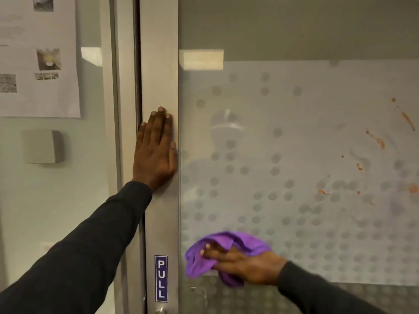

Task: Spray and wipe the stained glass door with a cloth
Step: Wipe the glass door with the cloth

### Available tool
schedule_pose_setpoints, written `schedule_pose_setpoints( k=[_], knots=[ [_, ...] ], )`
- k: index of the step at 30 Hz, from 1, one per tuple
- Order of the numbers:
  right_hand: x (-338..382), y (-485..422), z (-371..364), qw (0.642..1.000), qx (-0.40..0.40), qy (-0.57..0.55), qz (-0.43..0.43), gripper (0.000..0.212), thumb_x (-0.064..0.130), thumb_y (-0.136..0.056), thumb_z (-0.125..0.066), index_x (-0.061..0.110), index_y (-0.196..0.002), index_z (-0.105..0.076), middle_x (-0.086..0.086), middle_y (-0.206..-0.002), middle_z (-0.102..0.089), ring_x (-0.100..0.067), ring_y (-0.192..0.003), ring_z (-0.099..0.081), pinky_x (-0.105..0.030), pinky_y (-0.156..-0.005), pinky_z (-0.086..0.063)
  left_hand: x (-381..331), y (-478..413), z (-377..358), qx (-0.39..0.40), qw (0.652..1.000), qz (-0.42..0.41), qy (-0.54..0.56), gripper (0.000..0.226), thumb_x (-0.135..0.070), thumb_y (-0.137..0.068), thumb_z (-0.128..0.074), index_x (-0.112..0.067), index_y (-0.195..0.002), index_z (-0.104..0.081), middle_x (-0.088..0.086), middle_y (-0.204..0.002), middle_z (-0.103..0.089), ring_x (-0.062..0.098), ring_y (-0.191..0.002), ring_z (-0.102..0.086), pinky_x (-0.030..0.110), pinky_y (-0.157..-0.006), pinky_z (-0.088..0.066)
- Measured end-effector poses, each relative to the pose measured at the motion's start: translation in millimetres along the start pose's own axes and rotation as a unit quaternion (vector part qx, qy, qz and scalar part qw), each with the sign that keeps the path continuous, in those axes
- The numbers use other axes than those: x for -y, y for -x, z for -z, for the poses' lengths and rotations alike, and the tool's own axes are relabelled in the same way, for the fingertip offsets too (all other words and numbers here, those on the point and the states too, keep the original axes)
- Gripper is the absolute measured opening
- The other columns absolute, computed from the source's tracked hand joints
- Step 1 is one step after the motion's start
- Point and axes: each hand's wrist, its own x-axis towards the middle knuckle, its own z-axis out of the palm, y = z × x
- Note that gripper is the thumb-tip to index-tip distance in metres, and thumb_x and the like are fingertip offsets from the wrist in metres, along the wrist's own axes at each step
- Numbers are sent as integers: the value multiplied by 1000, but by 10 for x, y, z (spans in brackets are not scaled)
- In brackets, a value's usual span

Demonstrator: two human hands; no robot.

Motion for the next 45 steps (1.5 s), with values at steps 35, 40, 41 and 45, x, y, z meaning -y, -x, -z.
schedule_pose_setpoints(
  k=[35,40,41,45],
  knots=[
    [-502,778,2502,833,-349,385,-190,61,24,-89,-58,11,-148,-49,-21,-160,-36,-38,-151,-29,-51,-126,-16,-1594,-178,-81,18,992,-116,38,68,-41,-99,-38,-12,-159,-24,16,-167,-24,31,-154,-21,50,-125,-16],
    [-535,645,1918,808,-384,374,-244,82,46,-90,-55,26,-162,-21,-9,-171,-8,-30,-158,0,-46,-127,7,-1920,-398,-152,-20,992,-105,64,65,-34,-97,-40,-8,-156,-35,18,-165,-29,32,-152,-25,52,-123,-20],
    [-533,672,1613,812,-382,363,-250,82,49,-92,-53,27,-163,-17,-7,-172,-4,-29,-158,1,-47,-127,8,-1972,-417,-176,-28,992,-107,68,65,-33,-97,-40,-8,-156,-35,18,-165,-29,32,-152,-25,52,-123,-20],
    [-572,1050,297,823,-314,388,-273,81,58,-95,-50,30,-163,-15,-4,-172,-3,-30,-158,-1,-47,-126,9,-2210,-419,-288,-30,988,-136,61,65,-35,-97,-39,-9,-157,-31,18,-165,-28,31,-152,-22,52,-122,-19]
  ],
)
